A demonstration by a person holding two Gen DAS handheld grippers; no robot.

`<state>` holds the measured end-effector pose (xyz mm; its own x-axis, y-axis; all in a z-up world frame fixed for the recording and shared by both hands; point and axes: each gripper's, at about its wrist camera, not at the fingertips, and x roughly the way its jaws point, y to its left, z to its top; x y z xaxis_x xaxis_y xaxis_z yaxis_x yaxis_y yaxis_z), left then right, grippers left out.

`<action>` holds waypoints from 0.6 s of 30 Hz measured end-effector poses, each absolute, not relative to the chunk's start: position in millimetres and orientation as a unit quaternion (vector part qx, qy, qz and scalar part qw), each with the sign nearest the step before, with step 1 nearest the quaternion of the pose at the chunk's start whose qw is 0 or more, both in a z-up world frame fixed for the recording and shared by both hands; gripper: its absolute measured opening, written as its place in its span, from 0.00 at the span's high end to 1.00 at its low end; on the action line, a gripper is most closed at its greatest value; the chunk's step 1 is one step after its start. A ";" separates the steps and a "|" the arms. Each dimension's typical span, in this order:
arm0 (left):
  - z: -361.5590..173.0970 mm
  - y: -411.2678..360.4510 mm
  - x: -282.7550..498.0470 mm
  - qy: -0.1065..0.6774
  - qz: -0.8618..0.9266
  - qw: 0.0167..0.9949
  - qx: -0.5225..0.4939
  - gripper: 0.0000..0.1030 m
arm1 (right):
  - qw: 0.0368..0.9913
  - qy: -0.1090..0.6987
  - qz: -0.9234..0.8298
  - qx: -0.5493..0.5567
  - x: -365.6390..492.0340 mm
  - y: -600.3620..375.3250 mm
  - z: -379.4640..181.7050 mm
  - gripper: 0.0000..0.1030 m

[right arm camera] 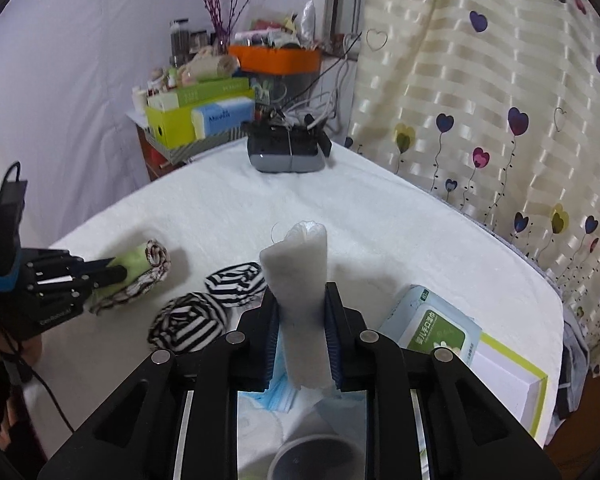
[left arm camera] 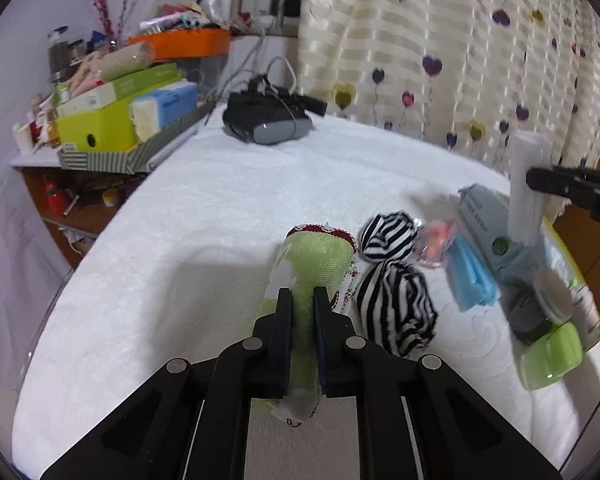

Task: Organize soft objects
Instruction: 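Close the left gripper on the green rolled towel while the right gripper grasps the white paper roll, then carry the green towel and white paper roll over the white box with both grippers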

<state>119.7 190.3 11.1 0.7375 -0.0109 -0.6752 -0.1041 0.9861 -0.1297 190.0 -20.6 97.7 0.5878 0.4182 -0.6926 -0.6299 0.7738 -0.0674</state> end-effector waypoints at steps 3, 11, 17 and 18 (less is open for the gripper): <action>26.2 191.8 103.6 0.339 0.023 0.936 -0.095 0.91 | 0.882 0.327 0.307 -0.140 174.8 -26.9 108.2 0.79; 56.8 166.4 70.0 0.298 0.001 0.947 -0.117 0.91 | 0.890 0.299 0.328 -0.102 128.7 -37.0 121.8 0.79; 71.3 138.2 47.3 0.274 -0.031 0.952 -0.132 0.91 | 0.895 0.289 0.330 -0.082 92.5 -47.8 125.3 0.79; 72.3 135.6 45.1 0.273 -0.035 0.952 -0.134 0.91 | 0.896 0.287 0.329 -0.078 87.1 -51.0 126.0 0.79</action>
